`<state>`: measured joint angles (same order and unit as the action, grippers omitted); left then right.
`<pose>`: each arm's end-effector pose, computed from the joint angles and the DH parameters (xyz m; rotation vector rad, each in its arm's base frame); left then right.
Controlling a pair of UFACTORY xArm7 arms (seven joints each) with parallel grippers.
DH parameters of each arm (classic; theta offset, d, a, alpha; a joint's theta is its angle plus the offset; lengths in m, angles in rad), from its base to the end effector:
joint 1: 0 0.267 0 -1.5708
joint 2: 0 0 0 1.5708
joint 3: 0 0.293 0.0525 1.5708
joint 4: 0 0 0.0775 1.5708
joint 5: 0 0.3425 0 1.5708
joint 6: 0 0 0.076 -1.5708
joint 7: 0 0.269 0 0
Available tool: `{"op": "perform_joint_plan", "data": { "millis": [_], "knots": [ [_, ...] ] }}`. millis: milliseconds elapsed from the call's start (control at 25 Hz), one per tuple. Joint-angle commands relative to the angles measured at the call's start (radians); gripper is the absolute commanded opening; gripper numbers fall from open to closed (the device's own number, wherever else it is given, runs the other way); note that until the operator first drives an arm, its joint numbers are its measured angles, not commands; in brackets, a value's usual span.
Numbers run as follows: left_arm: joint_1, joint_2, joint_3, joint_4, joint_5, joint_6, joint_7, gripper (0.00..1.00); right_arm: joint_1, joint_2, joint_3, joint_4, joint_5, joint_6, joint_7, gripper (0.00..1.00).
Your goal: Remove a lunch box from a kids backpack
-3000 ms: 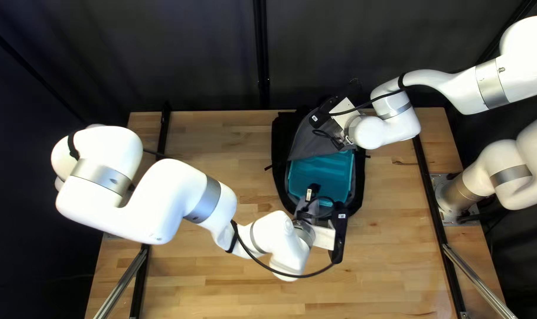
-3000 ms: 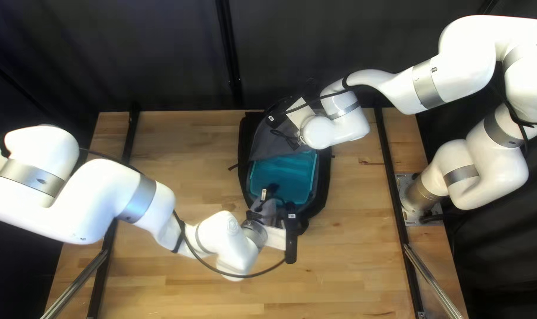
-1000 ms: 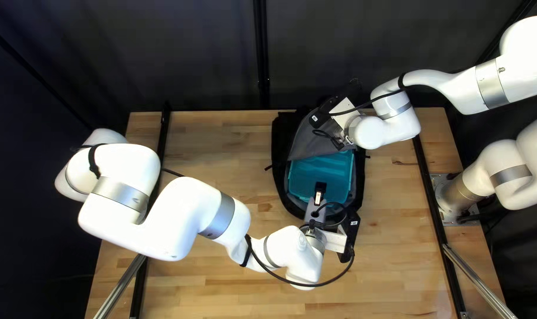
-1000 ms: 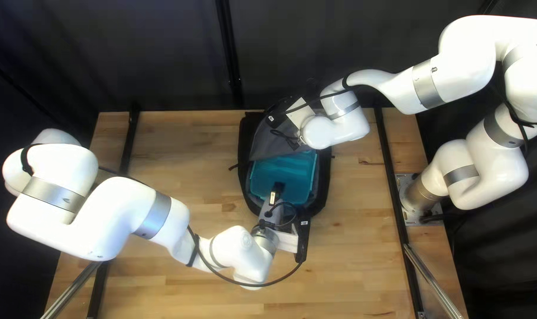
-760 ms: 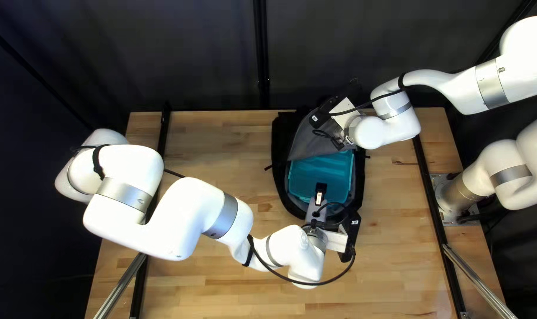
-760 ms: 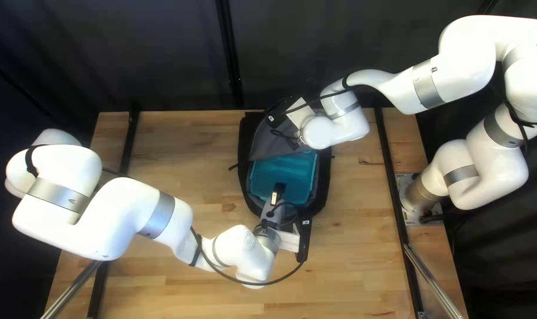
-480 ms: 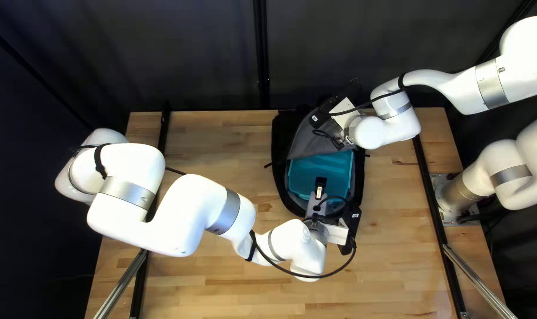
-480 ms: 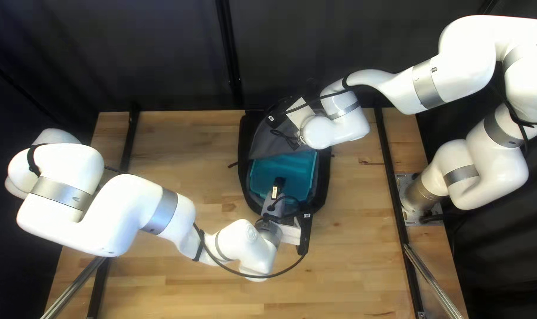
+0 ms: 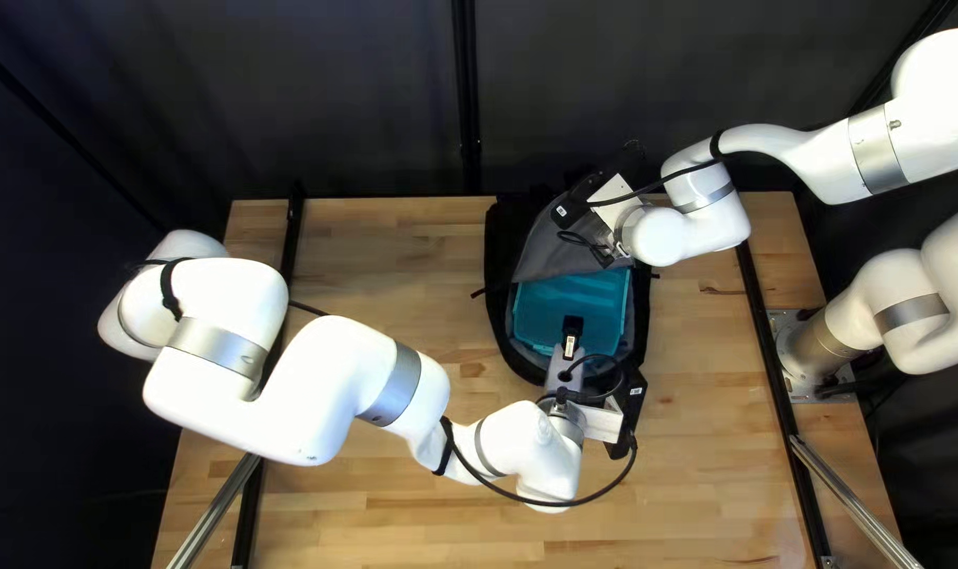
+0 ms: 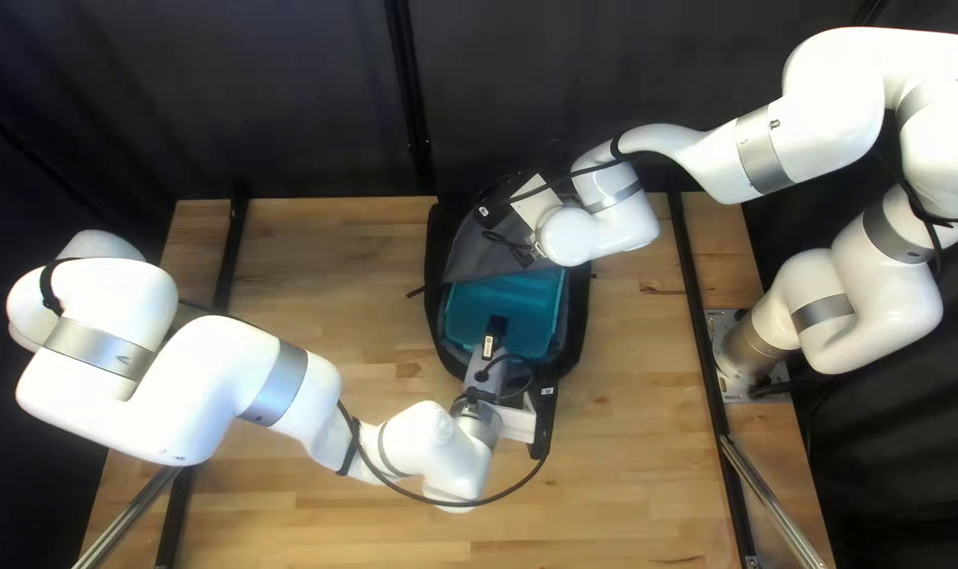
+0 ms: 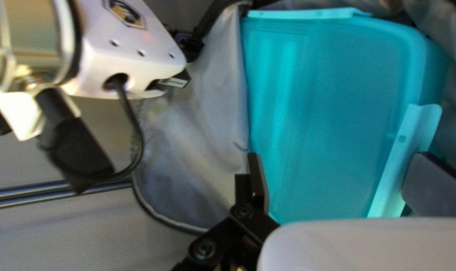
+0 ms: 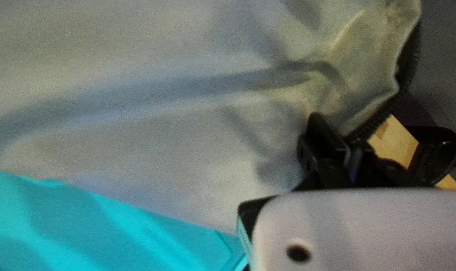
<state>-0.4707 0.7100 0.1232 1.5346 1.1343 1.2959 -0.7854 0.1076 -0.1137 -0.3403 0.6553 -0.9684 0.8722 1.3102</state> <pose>0.6180 0.0004 0.1262 -1.9933 0.2049 -0.2470 0.3695 -0.2148 0.1363 2.2872 -1.0377 0.3438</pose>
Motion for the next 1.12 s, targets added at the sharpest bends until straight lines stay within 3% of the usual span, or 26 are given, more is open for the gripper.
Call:
{"op": "perform_joint_plan", "data": {
  "millis": [40, 760, 800, 840, 1120],
  "knots": [
    [-0.005, 0.000, 0.001, 0.003, 0.005, 0.006, 0.002, 1.00, 0.000, 0.000, 0.000, 0.000, 0.000, 0.000, 0.000, 0.00],
    [0.024, 0.059, -0.001, 0.039, -0.009, -0.030, -0.004, 1.00, 0.000, 0.000, 0.000, 0.000, 0.000, 0.000, 0.000, 0.00],
    [0.024, 0.059, -0.002, 0.038, -0.009, -0.029, -0.004, 0.74, 0.000, 0.000, 0.000, 0.000, 0.000, 0.000, 0.000, 0.00],
    [0.023, 0.059, -0.002, 0.037, -0.009, -0.030, -0.004, 0.01, 0.000, 0.000, 0.000, 0.000, 0.000, 0.000, 0.000, 0.00],
    [0.009, 0.049, -0.015, 0.030, -0.013, -0.032, -0.004, 0.00, 0.000, 0.000, 0.000, 0.000, 0.000, 0.000, 0.000, 0.00]
  ]
}}
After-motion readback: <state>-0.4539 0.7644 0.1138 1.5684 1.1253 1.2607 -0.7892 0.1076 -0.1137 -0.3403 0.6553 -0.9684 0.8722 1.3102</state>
